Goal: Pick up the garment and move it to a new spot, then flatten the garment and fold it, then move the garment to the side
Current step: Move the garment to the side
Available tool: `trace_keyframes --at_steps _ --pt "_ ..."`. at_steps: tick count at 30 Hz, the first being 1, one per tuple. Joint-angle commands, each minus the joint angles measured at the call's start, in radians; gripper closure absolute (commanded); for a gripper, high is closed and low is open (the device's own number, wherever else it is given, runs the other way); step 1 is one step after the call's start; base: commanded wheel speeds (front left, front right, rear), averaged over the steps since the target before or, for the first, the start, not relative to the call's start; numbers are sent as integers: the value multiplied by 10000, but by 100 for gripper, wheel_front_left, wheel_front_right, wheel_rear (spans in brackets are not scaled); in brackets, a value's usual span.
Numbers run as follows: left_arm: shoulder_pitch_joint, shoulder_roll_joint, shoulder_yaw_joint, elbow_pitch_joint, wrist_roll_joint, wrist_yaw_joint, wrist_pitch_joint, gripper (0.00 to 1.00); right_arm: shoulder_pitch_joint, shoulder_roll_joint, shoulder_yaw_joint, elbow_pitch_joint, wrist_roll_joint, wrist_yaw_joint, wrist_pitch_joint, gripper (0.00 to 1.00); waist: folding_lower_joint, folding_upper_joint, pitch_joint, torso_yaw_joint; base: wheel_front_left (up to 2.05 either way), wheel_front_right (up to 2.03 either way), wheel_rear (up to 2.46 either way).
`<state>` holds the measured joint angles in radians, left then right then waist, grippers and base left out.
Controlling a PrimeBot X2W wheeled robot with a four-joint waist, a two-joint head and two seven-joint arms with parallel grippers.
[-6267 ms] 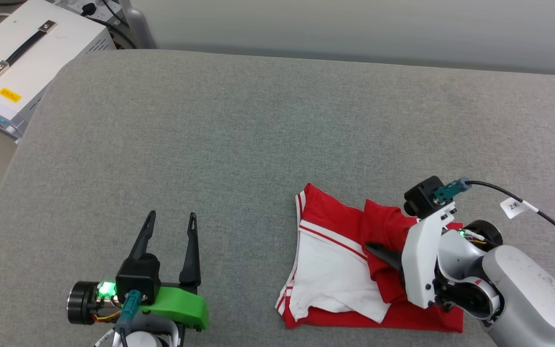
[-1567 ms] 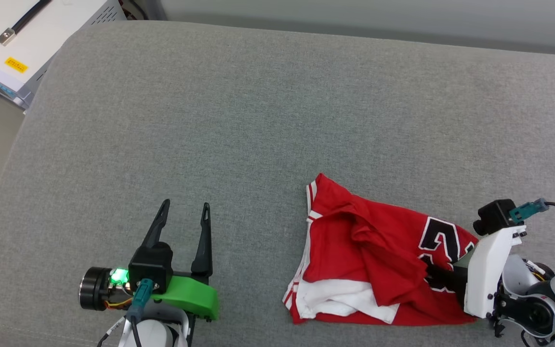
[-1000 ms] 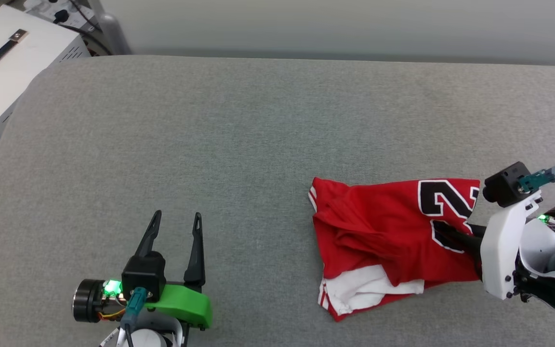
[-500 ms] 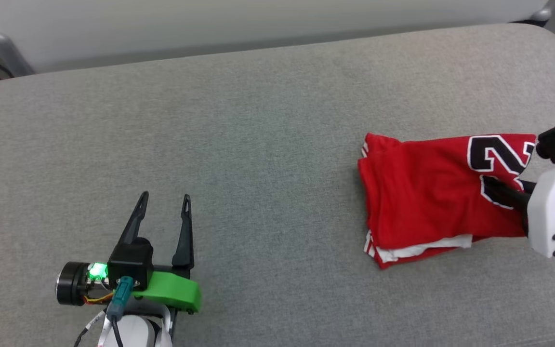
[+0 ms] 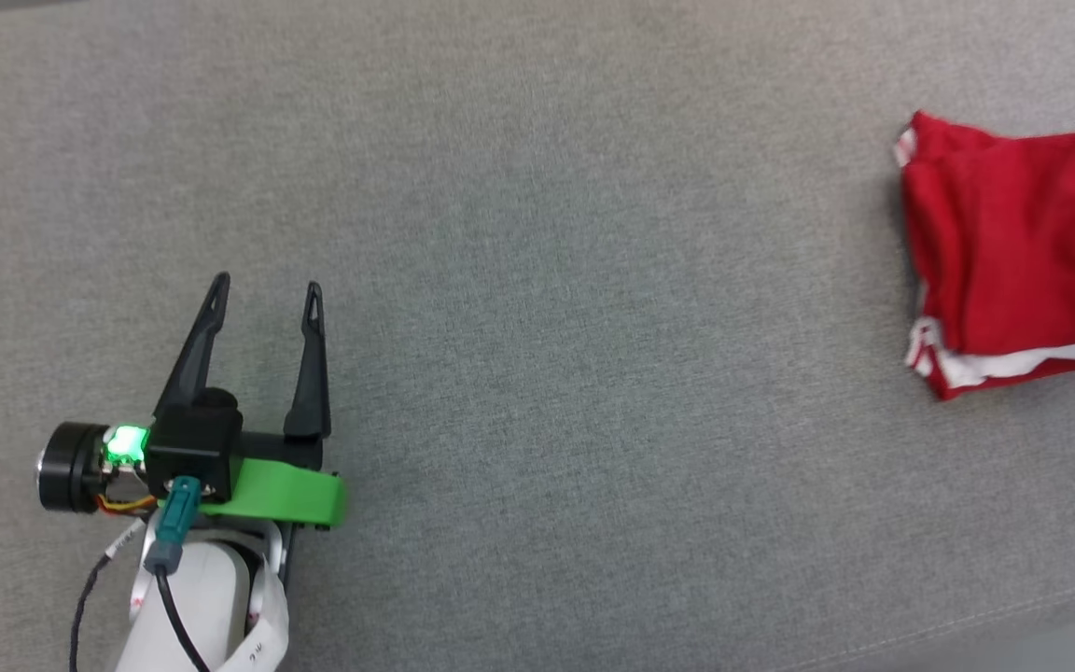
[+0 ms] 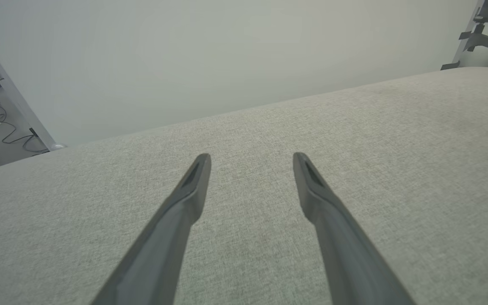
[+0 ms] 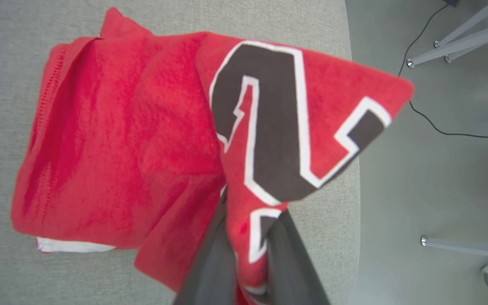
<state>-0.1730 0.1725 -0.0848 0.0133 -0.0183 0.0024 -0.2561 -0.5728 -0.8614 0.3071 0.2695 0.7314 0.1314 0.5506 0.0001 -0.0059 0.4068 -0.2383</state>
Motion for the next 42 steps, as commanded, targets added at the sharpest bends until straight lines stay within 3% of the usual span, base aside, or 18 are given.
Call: trace_keyframes --at_steps 1,13,19,20,21,26,34,42 --pt "-292 130 51 -78 53 -80 -57 0 -320 -78 -153 266 -336 -7 7 100 -1 59 908 -103 0 0 0" --pt "-926 329 4 -541 68 -146 -57 0 -1820 -51 -1500 2256 -2370 -7 -166 100 -1 59 2001 291 0 0 0" --pt "-872 285 -88 -660 105 -36 -57 0 -2142 423 -2174 2998 -2970 -7 -131 100 -1 59 1990 445 0 0 0" --pt "-868 275 -93 -648 95 -21 -57 0 -2148 462 -2258 3081 -3113 -7 -201 64 -1 59 1932 470 0 0 0" --pt "-874 275 -80 -616 71 -12 -57 0 -2141 520 -2312 3163 -3269 -7 -268 0 -1 59 1846 496 0 0 0" --pt "-753 194 -105 -489 -4 52 -57 0 -2098 642 -2645 3307 -3838 -7 -1053 0 -1 59 1242 629 0 0 0" --pt "-187 9 -130 -187 -144 143 -57 0 -1990 1140 -3180 2771 -4289 -7 -3558 0 -1 59 -37 950 0 0 0" --pt "393 -274 -174 -5 -240 258 -57 0 -2046 2368 -4165 1944 -5374 -7 -6275 0 -1 59 -943 1512 0 0 0"
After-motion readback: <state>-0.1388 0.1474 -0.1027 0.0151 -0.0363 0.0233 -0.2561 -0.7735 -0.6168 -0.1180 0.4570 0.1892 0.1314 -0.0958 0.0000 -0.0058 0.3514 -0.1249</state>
